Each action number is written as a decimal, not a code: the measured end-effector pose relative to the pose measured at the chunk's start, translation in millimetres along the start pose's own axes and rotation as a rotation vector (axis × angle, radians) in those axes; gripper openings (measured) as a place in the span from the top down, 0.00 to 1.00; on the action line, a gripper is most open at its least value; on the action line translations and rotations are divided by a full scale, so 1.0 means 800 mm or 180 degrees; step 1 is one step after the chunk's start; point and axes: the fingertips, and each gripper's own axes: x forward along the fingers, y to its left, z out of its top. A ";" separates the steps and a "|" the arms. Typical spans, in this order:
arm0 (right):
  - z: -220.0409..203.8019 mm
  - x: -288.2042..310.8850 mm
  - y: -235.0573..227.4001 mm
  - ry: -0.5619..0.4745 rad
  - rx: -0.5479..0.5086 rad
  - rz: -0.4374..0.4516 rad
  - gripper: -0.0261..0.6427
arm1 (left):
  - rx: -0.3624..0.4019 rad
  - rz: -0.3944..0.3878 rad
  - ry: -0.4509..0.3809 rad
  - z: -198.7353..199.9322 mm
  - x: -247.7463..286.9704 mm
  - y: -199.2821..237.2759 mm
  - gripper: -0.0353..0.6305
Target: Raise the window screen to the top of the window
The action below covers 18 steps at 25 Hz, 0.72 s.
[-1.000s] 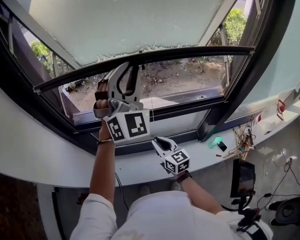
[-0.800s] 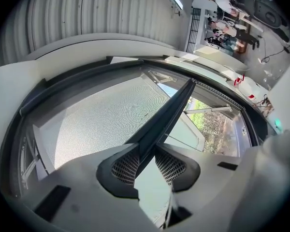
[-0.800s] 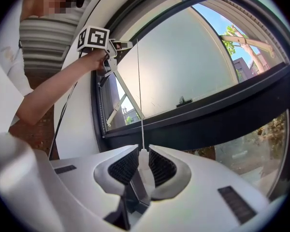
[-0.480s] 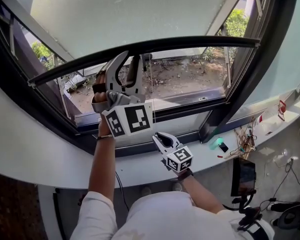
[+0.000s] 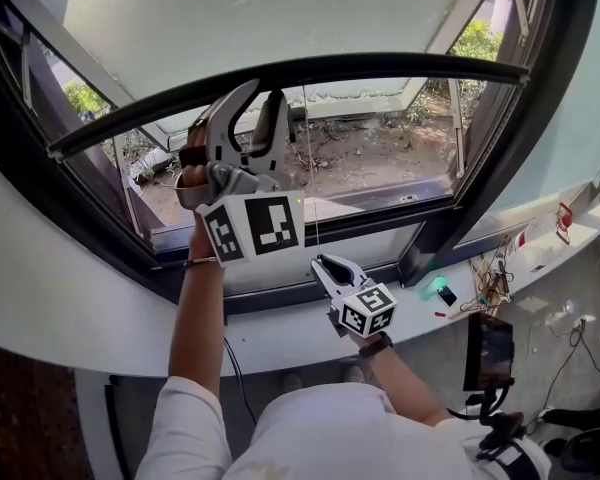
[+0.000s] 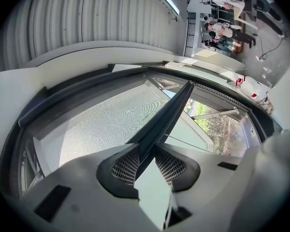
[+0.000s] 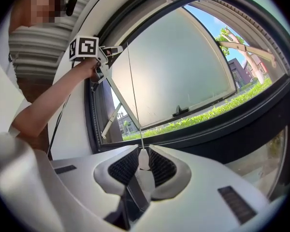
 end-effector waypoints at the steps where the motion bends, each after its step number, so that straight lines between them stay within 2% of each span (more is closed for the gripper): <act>1: 0.005 0.000 0.001 -0.0036 -0.0037 0.0004 0.86 | 0.0008 0.0021 -0.0014 0.003 0.002 0.004 0.81; 6: 0.033 0.000 -0.001 -0.0160 -0.0207 -0.0019 0.86 | 0.0043 0.0122 -0.0087 0.015 0.013 0.024 0.81; 11: 0.057 0.000 0.000 -0.0255 -0.0033 0.0019 0.86 | 0.0094 0.0191 -0.0149 0.023 0.022 0.044 0.81; 18: 0.088 0.003 0.009 -0.0405 -0.0143 0.0082 0.86 | 0.0116 0.0249 -0.0204 0.038 0.036 0.068 0.81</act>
